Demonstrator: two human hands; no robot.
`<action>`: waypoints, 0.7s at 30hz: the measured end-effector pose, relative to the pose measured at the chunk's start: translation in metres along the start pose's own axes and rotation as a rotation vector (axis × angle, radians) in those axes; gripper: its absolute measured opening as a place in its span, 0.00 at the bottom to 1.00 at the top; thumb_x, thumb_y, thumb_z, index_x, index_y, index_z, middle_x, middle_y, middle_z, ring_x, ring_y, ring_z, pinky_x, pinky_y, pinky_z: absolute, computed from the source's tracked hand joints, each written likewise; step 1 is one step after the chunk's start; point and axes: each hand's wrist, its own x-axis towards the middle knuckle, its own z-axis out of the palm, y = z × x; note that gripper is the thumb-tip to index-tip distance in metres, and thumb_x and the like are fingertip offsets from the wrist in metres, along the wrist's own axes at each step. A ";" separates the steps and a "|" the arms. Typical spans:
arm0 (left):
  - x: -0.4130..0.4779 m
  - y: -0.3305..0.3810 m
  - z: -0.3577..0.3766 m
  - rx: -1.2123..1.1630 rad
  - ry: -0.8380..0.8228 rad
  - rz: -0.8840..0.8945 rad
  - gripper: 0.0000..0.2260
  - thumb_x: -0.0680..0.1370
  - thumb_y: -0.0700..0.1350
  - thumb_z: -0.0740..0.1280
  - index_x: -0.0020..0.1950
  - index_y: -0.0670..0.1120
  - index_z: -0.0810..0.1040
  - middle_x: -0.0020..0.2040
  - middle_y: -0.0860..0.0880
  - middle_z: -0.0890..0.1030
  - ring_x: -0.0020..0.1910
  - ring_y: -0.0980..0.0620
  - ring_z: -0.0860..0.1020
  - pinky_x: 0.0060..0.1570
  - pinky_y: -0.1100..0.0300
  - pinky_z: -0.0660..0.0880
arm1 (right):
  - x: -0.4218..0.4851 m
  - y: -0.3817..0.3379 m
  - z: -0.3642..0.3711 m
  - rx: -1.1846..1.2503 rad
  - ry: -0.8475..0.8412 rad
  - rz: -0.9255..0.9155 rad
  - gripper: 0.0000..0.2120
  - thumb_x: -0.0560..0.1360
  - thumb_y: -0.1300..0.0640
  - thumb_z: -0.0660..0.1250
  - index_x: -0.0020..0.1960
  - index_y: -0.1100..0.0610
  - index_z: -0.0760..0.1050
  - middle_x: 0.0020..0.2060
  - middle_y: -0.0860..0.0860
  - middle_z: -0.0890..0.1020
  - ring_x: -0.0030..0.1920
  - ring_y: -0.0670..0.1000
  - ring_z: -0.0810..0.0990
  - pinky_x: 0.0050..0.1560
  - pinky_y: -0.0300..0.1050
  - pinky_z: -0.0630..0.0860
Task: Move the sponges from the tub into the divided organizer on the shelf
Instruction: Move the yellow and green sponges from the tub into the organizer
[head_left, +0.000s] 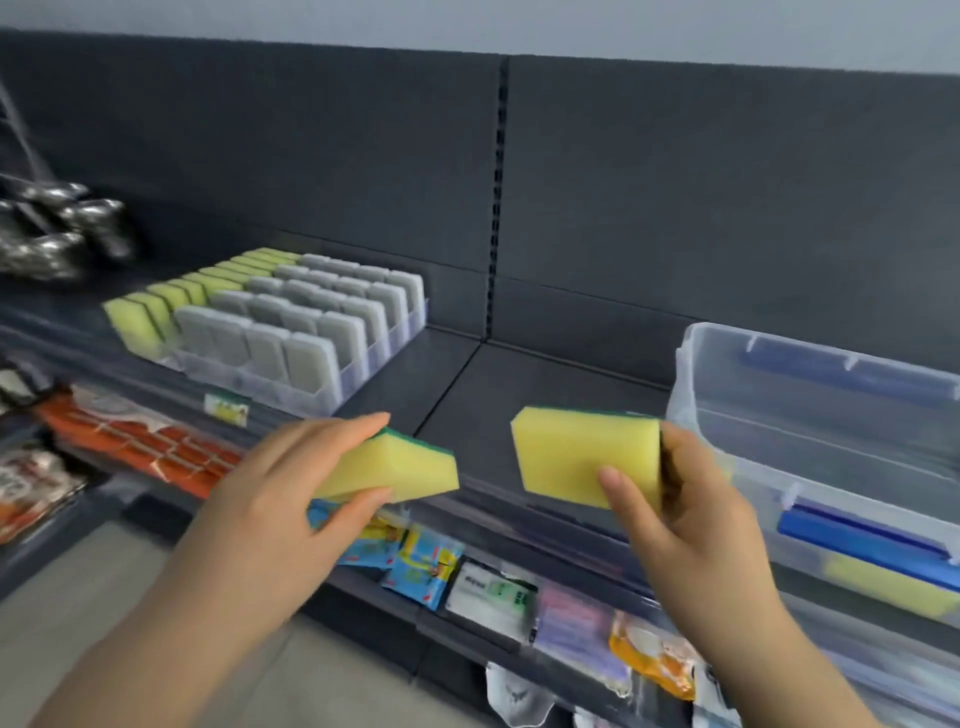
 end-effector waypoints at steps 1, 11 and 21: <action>-0.011 -0.015 -0.012 0.009 -0.003 -0.020 0.20 0.70 0.49 0.72 0.61 0.51 0.75 0.52 0.53 0.77 0.51 0.56 0.74 0.54 0.71 0.66 | -0.003 -0.010 0.018 -0.002 -0.022 -0.011 0.15 0.66 0.37 0.60 0.50 0.41 0.69 0.34 0.43 0.77 0.35 0.45 0.75 0.33 0.34 0.71; -0.077 -0.112 -0.091 0.033 -0.008 -0.289 0.23 0.62 0.38 0.78 0.56 0.44 0.80 0.51 0.51 0.79 0.50 0.60 0.72 0.51 0.80 0.61 | 0.007 -0.072 0.127 -0.011 -0.151 -0.048 0.16 0.68 0.43 0.66 0.50 0.28 0.65 0.42 0.32 0.77 0.42 0.40 0.76 0.36 0.31 0.72; -0.016 -0.223 -0.087 -0.039 0.013 -0.294 0.22 0.67 0.48 0.70 0.59 0.59 0.72 0.54 0.67 0.71 0.54 0.80 0.63 0.38 0.72 0.69 | 0.089 -0.087 0.239 0.044 -0.198 -0.040 0.15 0.63 0.34 0.61 0.50 0.30 0.66 0.43 0.36 0.78 0.44 0.40 0.77 0.40 0.33 0.74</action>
